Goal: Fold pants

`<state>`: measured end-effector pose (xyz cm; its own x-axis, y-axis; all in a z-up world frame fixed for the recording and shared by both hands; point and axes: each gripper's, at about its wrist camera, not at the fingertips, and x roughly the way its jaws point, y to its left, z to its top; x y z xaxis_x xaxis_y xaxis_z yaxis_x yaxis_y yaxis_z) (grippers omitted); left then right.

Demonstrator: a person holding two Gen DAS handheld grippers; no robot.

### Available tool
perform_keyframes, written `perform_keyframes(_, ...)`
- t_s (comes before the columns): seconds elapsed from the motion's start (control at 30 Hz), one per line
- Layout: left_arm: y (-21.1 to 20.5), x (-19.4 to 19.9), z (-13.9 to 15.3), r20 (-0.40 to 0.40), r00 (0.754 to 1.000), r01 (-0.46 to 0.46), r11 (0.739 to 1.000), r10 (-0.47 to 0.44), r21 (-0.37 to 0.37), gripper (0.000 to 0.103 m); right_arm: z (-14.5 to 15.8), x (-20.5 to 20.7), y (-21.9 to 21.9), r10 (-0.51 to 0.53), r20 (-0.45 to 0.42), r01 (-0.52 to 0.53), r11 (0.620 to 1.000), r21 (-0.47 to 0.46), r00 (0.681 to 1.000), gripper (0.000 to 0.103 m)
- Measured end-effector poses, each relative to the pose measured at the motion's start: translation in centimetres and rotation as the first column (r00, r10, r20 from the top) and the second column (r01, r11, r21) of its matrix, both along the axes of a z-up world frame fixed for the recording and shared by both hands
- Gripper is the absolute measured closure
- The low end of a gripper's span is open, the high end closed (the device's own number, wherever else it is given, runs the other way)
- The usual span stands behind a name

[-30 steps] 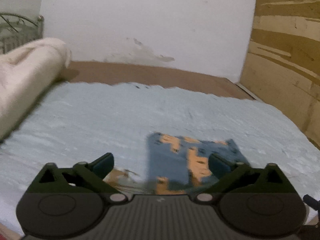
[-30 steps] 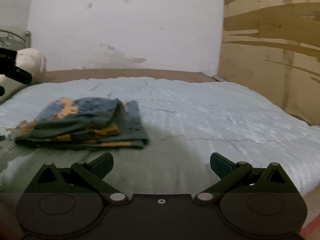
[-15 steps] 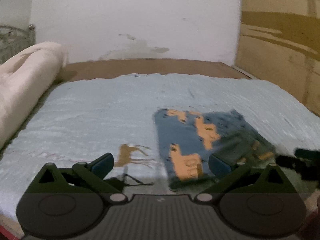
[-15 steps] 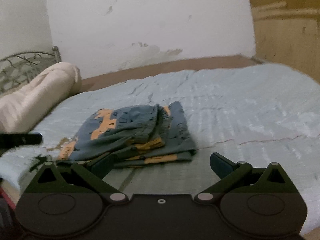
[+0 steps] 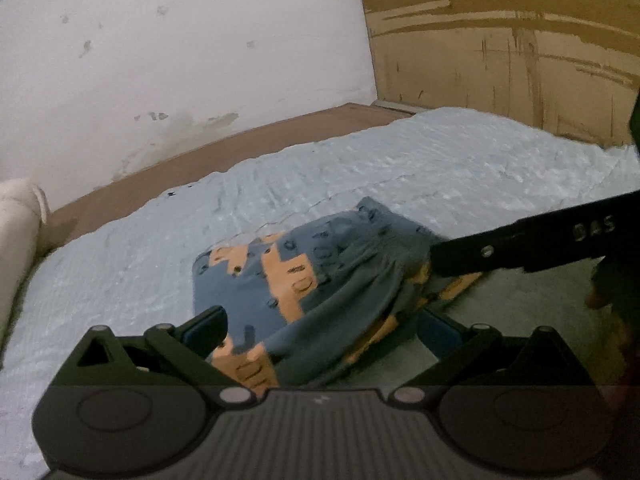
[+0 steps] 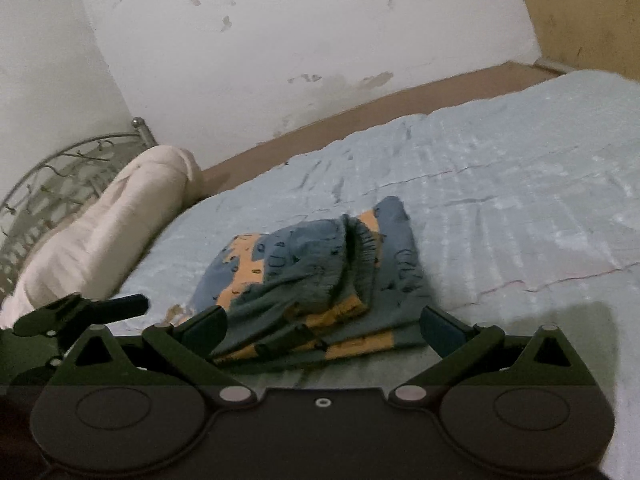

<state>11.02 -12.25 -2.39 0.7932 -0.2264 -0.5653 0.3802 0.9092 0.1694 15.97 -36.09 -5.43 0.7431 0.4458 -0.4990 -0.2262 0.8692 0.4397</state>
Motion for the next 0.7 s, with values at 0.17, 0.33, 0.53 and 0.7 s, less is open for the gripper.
perform_keyframes(0.17, -0.7, 1.4, -0.3, -0.027, 0.999, 0.022, 0.999, -0.023, -0.043, 0.008, 0.4, 2.8, 0.2, 0.041, 0.005, -0.041, 0.999, -0.009, 0.999, 0.003)
perform_keyframes(0.33, -1.2, 2.4, -1.0, -0.076, 0.995, 0.065, 0.993, -0.072, -0.094, 0.037, 0.3, 6.2, -0.2, 0.019, -0.008, -0.019, 0.999, -0.035, 1.0, 0.019)
perform_keyframes(0.53, -2.0, 2.8, -1.6, -0.099, 0.985, 0.131, 0.986, -0.141, -0.106, 0.041, 0.1, 9.5, -0.3, 0.05, -0.036, -0.052, 0.998, -0.033, 0.998, 0.033)
perform_keyframes(0.7, -2.4, 3.6, -2.1, -0.125, 0.985, 0.11, 0.991, -0.119, -0.079, 0.046, -0.8, 11.5, 0.5, 0.103, -0.074, -0.106, 0.993, -0.047, 0.992, 0.045)
